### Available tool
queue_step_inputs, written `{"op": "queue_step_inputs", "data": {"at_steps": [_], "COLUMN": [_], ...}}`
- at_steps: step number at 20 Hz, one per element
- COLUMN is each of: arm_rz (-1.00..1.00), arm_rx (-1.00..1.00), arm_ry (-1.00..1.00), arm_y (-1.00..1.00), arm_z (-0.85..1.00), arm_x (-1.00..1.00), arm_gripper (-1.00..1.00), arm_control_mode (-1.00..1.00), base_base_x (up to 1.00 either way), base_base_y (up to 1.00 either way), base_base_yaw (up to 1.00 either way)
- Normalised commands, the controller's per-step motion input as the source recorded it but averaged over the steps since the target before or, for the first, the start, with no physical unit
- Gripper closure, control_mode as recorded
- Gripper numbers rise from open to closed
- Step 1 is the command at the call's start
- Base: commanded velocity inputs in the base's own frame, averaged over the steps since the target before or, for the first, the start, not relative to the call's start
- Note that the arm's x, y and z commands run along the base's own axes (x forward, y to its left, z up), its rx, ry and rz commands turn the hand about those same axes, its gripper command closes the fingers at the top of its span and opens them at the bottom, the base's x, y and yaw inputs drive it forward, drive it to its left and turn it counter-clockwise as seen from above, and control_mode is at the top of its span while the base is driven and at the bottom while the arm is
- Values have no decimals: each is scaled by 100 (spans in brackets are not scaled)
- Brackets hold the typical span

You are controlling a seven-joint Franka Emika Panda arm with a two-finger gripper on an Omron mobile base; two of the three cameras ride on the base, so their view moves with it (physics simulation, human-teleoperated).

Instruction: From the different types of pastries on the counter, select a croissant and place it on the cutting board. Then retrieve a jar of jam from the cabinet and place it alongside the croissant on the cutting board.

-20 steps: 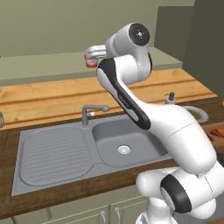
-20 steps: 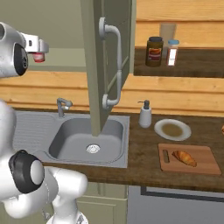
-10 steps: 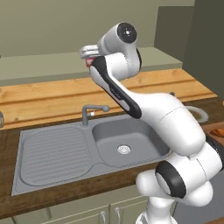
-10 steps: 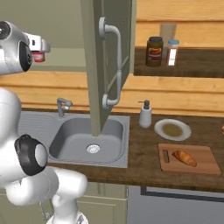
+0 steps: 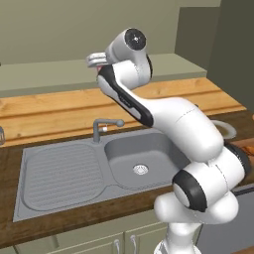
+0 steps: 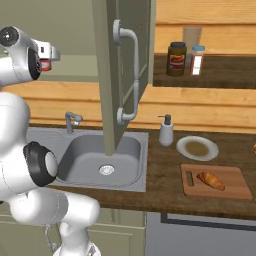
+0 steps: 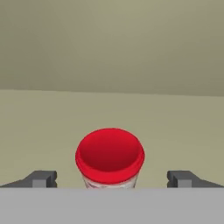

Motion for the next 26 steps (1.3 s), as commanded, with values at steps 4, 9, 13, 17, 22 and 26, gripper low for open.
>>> {"op": "queue_step_inputs", "data": {"at_steps": [4,9,13,17,22,26], "arm_rz": [0,0,0,0,0,0], "arm_rx": [0,0,0,0,1,0], "arm_ry": [0,0,0,6,0,-18], "arm_y": [9,7,11,19,1,-6], "arm_z": [-11,-8,-11,-14,0,5], "arm_x": [27,26,33,25,4,-41], "arm_gripper": [-100,-100,-100,100,100,100], "arm_control_mode": [-100,-100,-100,-100,-100,-100], "base_base_x": [0,0,0,0,0,0], "base_base_y": [0,0,0,0,0,0], "base_base_yaw": [0,0,0,0,0,0]}}
